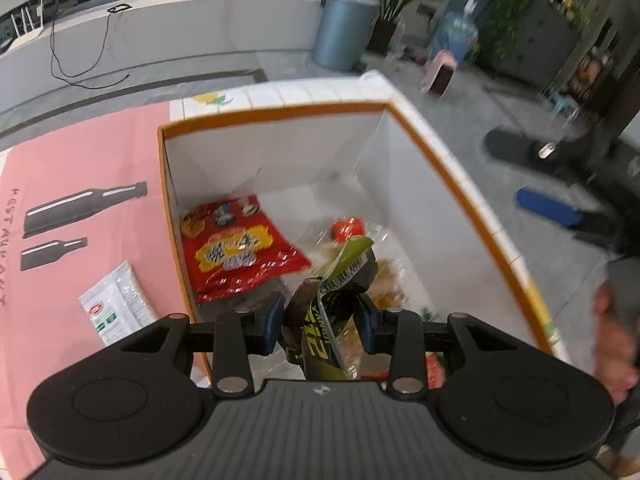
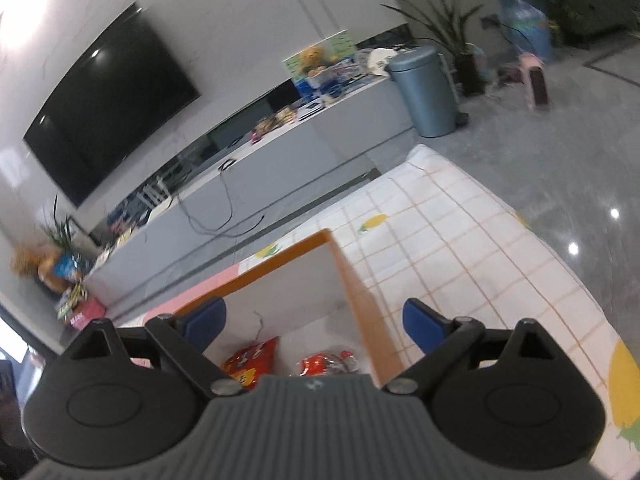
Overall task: Organize snacks
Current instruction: 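Lower the dark snack into the box and open the left gripper, then close the left gripper on the clear dried-food bag while the right moves to the sachet, then close the right gripper on the white sachet, then lift and carry the dried-food bag and white sachet over the box, then lower the dried-food bag into the box and open the left gripper, then lower the white sachet into the box and open the right gripper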
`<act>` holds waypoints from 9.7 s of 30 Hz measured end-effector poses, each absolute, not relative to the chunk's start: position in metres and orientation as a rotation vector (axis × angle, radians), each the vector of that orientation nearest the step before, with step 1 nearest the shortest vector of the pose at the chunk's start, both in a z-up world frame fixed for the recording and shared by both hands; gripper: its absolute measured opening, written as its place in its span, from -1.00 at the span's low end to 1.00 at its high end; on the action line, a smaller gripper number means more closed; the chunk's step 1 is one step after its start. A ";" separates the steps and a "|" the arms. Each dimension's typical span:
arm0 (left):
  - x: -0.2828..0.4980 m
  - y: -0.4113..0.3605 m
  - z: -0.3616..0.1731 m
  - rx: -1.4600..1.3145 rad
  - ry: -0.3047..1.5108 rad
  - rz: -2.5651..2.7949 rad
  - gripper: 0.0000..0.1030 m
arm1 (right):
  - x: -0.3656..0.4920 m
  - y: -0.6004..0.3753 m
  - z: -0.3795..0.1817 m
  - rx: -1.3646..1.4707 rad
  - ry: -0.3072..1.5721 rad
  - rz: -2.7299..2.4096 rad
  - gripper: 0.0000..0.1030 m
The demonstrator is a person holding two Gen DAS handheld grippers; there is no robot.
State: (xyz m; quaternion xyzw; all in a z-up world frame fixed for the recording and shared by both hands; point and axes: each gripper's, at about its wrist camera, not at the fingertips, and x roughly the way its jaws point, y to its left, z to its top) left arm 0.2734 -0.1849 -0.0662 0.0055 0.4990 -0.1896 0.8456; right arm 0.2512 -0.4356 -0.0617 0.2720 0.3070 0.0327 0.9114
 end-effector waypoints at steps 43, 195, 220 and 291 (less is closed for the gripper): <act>0.201 -0.066 0.015 -0.043 0.933 -0.135 0.39 | 0.221 -0.278 -0.014 0.067 0.845 0.290 0.79; 0.262 0.124 -0.083 -0.235 0.924 -0.025 -0.29 | 0.254 -0.077 -0.110 -0.085 0.839 0.514 -0.11; 0.226 0.078 0.017 -0.251 0.687 -0.126 -0.29 | 0.227 -0.149 -0.011 0.168 0.584 0.496 -0.11; 0.288 -0.156 -0.007 -0.064 0.855 -0.362 0.46 | 0.234 -0.381 -0.044 0.361 0.655 0.052 -0.09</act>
